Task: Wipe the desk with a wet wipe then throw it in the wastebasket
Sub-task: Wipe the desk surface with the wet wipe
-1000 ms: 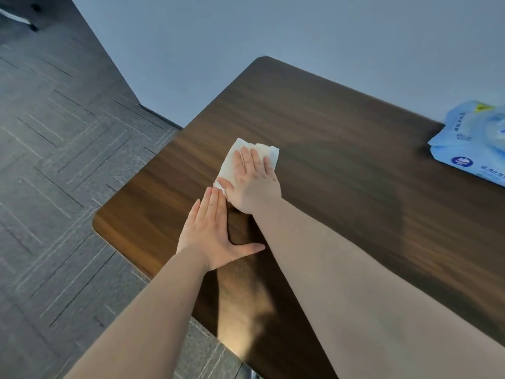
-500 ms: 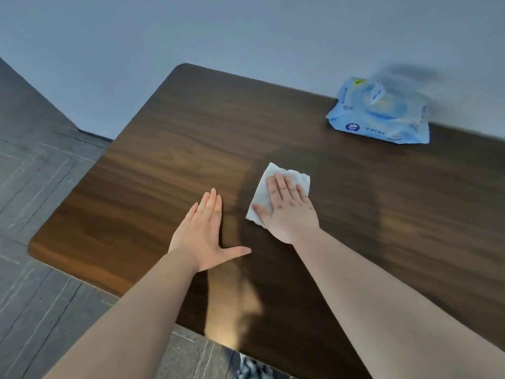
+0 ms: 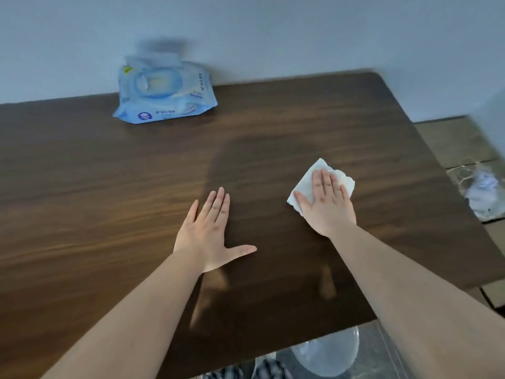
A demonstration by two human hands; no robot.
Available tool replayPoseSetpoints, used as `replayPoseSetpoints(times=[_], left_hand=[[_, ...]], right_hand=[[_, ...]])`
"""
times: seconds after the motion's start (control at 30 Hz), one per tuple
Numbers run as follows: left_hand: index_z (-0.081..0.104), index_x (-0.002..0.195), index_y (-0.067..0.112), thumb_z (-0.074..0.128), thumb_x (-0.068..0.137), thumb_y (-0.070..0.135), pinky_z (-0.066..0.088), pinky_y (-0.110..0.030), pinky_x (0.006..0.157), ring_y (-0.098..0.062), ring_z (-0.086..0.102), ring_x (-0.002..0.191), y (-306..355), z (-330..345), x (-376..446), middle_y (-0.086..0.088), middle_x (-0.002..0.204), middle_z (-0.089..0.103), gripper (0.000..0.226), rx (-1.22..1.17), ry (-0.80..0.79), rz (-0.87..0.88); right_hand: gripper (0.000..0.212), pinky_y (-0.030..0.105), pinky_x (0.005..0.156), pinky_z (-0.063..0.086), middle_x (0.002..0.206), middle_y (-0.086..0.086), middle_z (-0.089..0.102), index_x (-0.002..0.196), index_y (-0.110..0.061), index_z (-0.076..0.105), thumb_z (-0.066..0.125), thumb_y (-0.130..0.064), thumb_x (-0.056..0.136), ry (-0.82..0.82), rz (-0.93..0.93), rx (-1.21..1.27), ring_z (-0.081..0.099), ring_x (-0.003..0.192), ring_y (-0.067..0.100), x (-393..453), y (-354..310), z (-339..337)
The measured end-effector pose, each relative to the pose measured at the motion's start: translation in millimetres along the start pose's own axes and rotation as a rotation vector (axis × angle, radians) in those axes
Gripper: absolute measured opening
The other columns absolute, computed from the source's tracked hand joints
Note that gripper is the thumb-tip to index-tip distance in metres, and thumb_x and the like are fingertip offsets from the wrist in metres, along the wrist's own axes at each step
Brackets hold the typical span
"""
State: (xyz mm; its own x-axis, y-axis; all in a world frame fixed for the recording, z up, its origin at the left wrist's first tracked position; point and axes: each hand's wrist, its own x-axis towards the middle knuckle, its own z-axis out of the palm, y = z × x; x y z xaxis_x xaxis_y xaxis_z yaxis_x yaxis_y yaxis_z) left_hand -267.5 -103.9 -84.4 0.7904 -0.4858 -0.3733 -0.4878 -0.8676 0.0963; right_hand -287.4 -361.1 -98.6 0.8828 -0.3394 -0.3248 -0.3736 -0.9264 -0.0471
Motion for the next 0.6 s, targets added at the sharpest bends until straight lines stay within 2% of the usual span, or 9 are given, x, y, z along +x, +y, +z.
replayPoseSetpoints(times=[0.13,0.27,0.4,0.6], left_hand=[[-0.027,0.142,0.014,0.007,0.061,0.092,-0.010,-0.038,0.118,-0.012,-0.027,0.140,56.5,-7.5,37.3,0.002,0.150,-0.032,0.118,0.038,0.014,0.152],[-0.026,0.142,0.014,0.009,0.062,0.092,-0.010,-0.038,0.118,-0.011,-0.028,0.139,107.5,-9.7,64.9,0.002,0.149,-0.033,0.117,0.055,0.005,0.233],[-0.024,0.144,0.015,0.005,0.057,0.094,-0.011,-0.040,0.118,-0.013,-0.028,0.140,137.6,-7.5,76.3,0.003,0.149,-0.033,0.121,0.085,-0.013,0.212],[-0.021,0.146,0.016,0.009,0.056,0.094,-0.012,-0.040,0.117,-0.014,-0.026,0.141,141.7,-6.0,72.7,0.002,0.154,-0.027,0.124,0.082,-0.045,0.190]], right_hand=[[0.077,0.038,0.120,-0.002,0.161,0.003,-0.007,0.150,-0.017,-0.009,0.008,-0.064,0.091,0.014,0.175,0.034,-0.008,0.147,0.018,-2.8,86.0,-5.1],[0.078,0.037,0.120,-0.002,0.161,0.004,-0.005,0.151,-0.017,-0.007,0.009,-0.065,0.091,0.040,0.276,0.070,-0.007,0.148,0.018,-8.1,140.1,-6.8],[0.078,0.038,0.119,-0.001,0.161,0.005,-0.004,0.151,-0.017,-0.006,0.010,-0.064,0.092,0.065,0.350,0.095,-0.005,0.148,0.020,-11.3,176.4,-3.8],[0.076,0.039,0.119,-0.001,0.161,0.006,-0.006,0.150,-0.016,-0.008,0.009,-0.063,0.093,0.048,0.434,0.123,-0.005,0.148,0.022,-28.6,196.8,1.4]])
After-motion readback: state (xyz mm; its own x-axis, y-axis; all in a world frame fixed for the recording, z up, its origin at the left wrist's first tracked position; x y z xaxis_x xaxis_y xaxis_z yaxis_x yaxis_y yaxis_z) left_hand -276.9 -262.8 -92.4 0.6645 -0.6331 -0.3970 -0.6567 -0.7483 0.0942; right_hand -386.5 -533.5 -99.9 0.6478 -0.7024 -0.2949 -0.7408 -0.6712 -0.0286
